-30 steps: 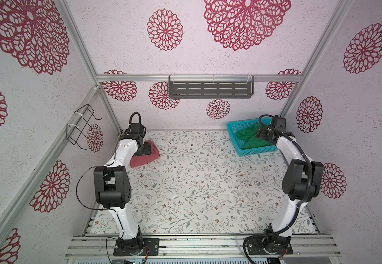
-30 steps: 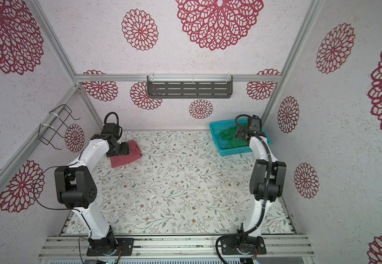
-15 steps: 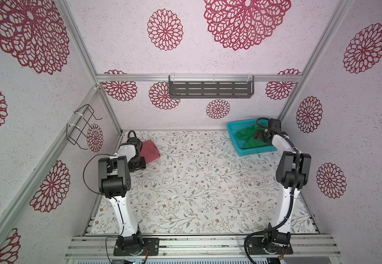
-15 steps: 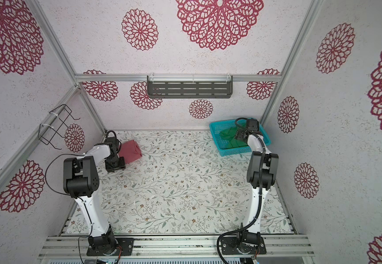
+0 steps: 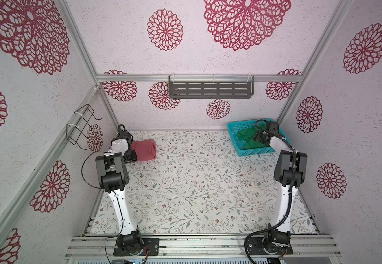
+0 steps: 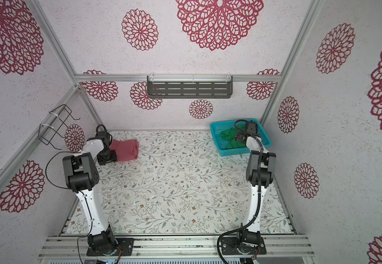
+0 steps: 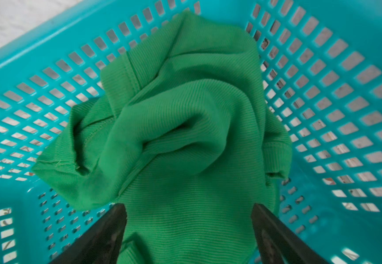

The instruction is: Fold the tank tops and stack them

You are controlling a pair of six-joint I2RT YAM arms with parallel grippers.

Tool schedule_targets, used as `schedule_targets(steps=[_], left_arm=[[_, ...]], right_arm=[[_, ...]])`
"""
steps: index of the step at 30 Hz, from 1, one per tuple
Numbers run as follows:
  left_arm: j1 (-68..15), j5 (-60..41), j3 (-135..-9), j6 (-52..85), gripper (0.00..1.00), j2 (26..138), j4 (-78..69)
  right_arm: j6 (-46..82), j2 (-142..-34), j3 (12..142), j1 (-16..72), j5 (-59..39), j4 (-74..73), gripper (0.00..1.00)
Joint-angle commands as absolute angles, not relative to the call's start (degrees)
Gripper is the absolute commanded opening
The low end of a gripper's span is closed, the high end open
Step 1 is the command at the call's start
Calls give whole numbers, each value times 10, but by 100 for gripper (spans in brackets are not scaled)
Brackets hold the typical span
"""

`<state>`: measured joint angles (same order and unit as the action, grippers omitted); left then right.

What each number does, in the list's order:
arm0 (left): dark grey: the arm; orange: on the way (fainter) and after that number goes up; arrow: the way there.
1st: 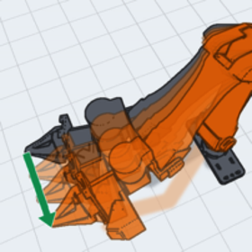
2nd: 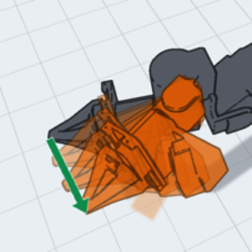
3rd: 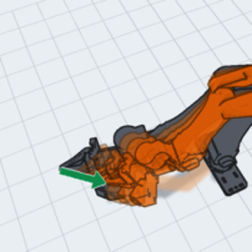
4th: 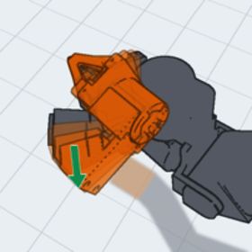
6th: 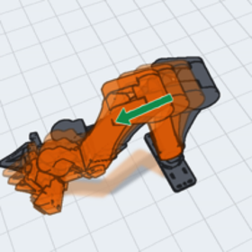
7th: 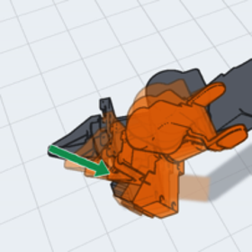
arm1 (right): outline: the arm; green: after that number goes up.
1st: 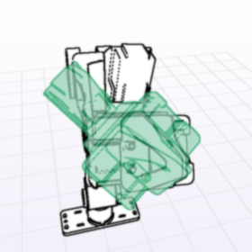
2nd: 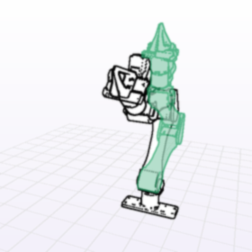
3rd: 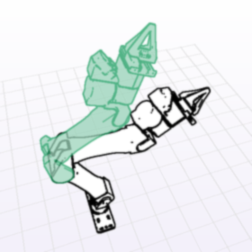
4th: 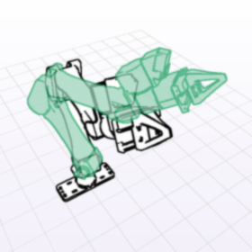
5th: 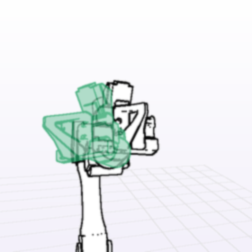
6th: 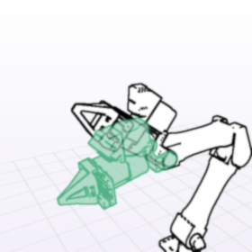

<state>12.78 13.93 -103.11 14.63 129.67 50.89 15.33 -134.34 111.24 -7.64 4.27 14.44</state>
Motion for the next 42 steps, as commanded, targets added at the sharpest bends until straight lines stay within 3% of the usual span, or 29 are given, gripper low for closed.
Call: schedule_targets(steps=[1,4,7,8,11,14,18,22,30,37,42], left_arm=[[131,159,-1040,146,57,1291,503],[128,152,-1018,154,62,1263,506],[119,175,-959,165,78,1195,495],[117,180,-935,170,82,1166,485],[105,181,-877,183,86,1069,463],[82,202,-837,194,87,994,460],[32,173,-776,220,87,904,434],[-31,55,-704,265,88,840,366],[-163,51,-680,292,89,777,349],[-172,11,-622,323,87,701,280],[-171,9,-592,335,86,698,286]], right_arm=[[177,-1373,1165,-82,42,142,89],[187,-1408,1207,-80,26,160,88],[195,-1425,1223,-80,15,161,79],[196,-1426,1224,-80,11,163,70],[194,-1398,1207,-79,-1,156,29],[187,-1344,1185,-79,-8,149,0],[169,-1258,1174,-74,-23,164,0],[140,-1161,1153,-52,-31,175,0],[97,-1004,1156,17,-65,248,0],[80,-882,1148,122,-116,291,0],[145,-815,1030,146,-188,249,0]])
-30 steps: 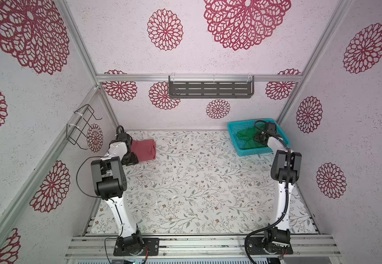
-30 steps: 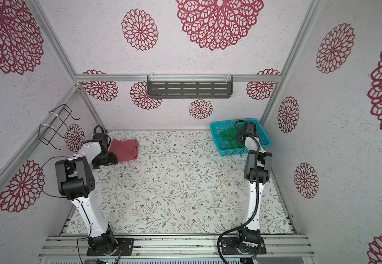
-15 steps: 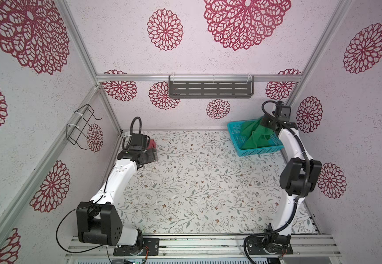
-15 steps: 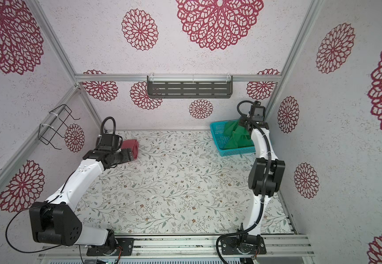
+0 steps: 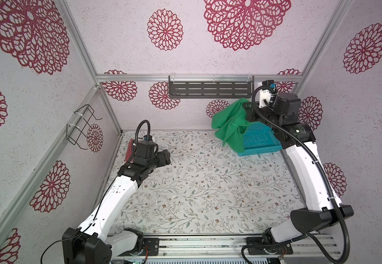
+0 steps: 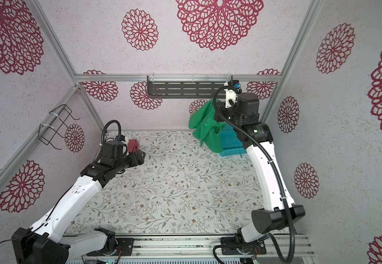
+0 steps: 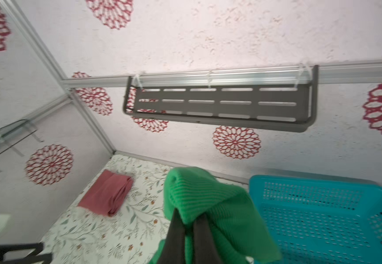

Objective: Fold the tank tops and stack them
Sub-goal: 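Grasp the green tank top in the teal basket with the right gripper, lift, then drop the green tank top on the table center while left gripper moves toward it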

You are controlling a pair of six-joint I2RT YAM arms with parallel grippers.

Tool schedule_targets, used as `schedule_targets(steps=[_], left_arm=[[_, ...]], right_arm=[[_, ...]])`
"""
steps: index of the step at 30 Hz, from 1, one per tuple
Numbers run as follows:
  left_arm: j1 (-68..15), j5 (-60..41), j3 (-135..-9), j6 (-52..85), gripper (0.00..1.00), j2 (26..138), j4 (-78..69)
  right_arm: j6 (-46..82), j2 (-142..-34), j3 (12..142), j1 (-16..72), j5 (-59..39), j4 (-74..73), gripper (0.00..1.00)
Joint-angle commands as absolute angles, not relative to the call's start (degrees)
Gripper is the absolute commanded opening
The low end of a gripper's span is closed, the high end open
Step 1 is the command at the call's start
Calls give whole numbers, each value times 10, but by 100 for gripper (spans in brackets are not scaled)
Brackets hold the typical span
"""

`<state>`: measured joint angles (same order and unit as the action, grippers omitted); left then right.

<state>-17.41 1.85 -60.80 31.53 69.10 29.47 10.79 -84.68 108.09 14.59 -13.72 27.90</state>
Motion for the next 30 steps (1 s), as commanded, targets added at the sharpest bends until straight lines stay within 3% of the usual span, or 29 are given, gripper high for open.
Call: schedule_targets(steps=[1,6,7,11,14,19,22,30], left_arm=[[-171,4,-591,338,86,699,289],[-171,-3,-564,363,84,700,289],[-171,-5,-557,368,83,702,290],[-174,-13,-535,385,83,703,299],[-182,-11,-522,390,82,708,307],[-197,-28,-505,411,79,742,275],[-224,-51,-518,424,76,795,231],[-285,-77,-601,453,70,939,158]], right_arm=[[157,-806,997,147,-197,233,0],[210,-775,808,152,-228,131,0],[203,-772,769,150,-209,128,4],[173,-769,686,106,-38,168,67],[177,-749,651,78,29,216,85],[218,-681,554,98,6,212,86],[244,-661,523,148,-3,255,80],[411,-647,387,313,-84,168,45]])
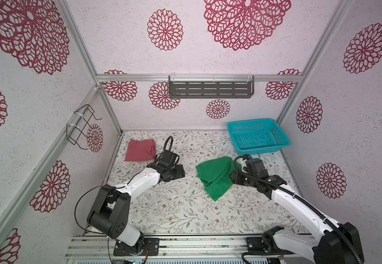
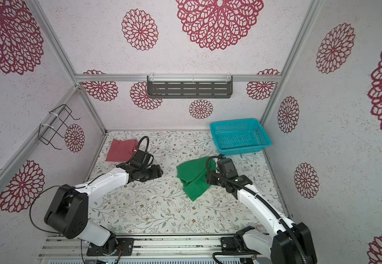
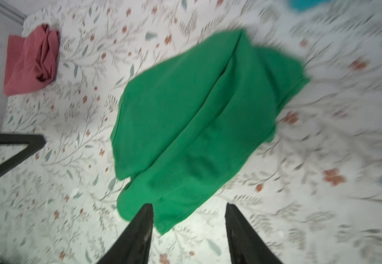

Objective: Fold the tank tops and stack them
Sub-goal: 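Drop the green tank top on the table center while left gripper moves toward it, then grasp the green tank top's hem edges with both grippers and spread it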

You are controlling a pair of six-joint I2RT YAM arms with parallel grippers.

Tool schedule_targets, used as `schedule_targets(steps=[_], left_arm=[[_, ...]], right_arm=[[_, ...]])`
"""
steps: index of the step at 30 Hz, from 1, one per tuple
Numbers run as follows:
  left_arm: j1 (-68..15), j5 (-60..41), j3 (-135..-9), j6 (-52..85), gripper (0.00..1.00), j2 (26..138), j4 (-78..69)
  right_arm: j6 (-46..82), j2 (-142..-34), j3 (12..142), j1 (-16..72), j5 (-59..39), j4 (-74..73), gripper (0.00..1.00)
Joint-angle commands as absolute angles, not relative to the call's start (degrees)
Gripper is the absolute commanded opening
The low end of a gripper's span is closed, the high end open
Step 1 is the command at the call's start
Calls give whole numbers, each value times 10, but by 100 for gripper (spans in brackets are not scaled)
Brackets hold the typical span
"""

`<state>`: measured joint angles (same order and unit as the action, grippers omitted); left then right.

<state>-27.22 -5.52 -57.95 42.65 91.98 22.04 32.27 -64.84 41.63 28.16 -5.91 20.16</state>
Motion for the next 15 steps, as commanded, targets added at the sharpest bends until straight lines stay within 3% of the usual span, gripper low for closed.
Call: schedule_targets(steps=[1,8,15], left_arm=[[-291,-80,-604,461,69,951,142],[-301,-53,-611,479,65,981,127],[-299,-27,-590,472,64,954,142]], right_arm=[[432,-652,369,334,-85,151,44],[518,-714,340,456,-33,95,41],[574,-787,351,498,33,74,43]])
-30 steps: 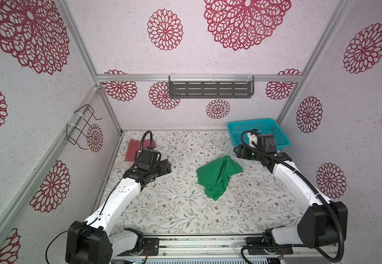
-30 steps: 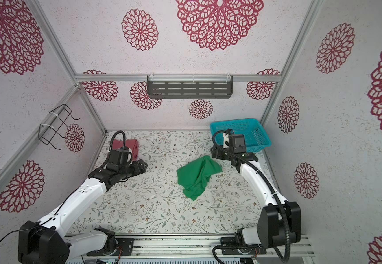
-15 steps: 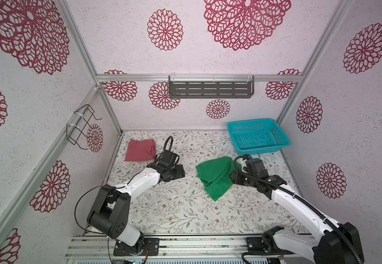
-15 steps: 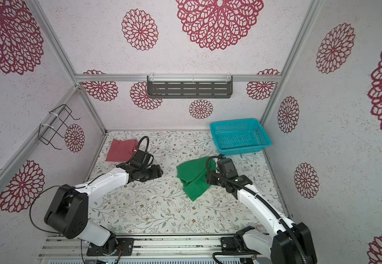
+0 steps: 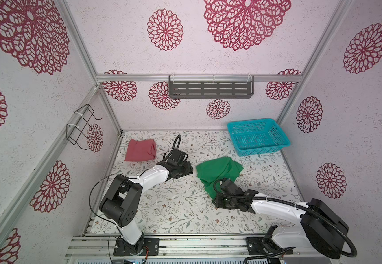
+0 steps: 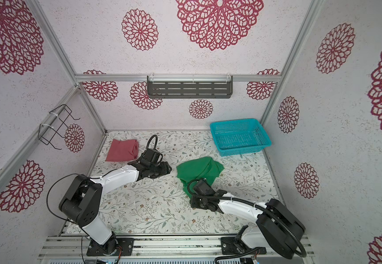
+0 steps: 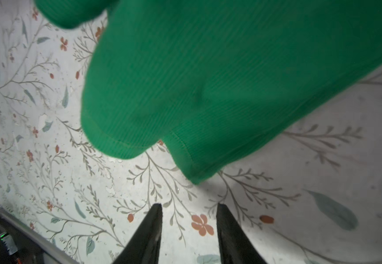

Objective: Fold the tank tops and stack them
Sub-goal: 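Grasp the green tank top's hem edges with both grippers and spread it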

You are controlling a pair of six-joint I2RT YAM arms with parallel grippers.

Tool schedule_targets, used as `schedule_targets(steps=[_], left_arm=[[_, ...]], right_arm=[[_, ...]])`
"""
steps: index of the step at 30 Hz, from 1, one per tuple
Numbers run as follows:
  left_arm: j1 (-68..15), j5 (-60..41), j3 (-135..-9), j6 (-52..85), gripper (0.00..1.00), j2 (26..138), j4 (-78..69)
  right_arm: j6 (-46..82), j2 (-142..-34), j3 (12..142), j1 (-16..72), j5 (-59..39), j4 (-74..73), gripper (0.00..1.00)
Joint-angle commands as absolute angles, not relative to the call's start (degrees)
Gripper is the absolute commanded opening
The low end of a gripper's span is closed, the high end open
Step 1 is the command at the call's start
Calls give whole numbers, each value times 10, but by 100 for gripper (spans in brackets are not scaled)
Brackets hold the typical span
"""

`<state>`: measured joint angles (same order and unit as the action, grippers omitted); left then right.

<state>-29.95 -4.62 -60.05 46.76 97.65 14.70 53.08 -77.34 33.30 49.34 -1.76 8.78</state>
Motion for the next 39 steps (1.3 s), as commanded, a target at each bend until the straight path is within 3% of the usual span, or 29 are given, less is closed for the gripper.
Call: schedule_targets(steps=[1,8,9,12,13,20,26,39], left_arm=[[-297,-24,-587,471,64,951,145],[-296,-21,-581,461,66,940,162],[-296,-21,-579,460,66,938,163],[-296,-18,-577,456,66,934,163],[-296,-20,-579,455,67,936,163],[-296,-52,-592,457,67,952,147],[-311,-83,-592,478,67,967,111],[-382,-109,-683,509,67,1073,89]], right_arm=[[576,-795,351,498,42,73,44],[603,-833,350,498,71,36,42],[603,-837,354,498,79,48,36],[600,-826,358,497,96,74,4],[603,-814,354,495,98,78,0],[561,-657,334,423,107,234,0],[464,-523,334,264,79,391,0],[452,-429,340,154,99,356,0]])
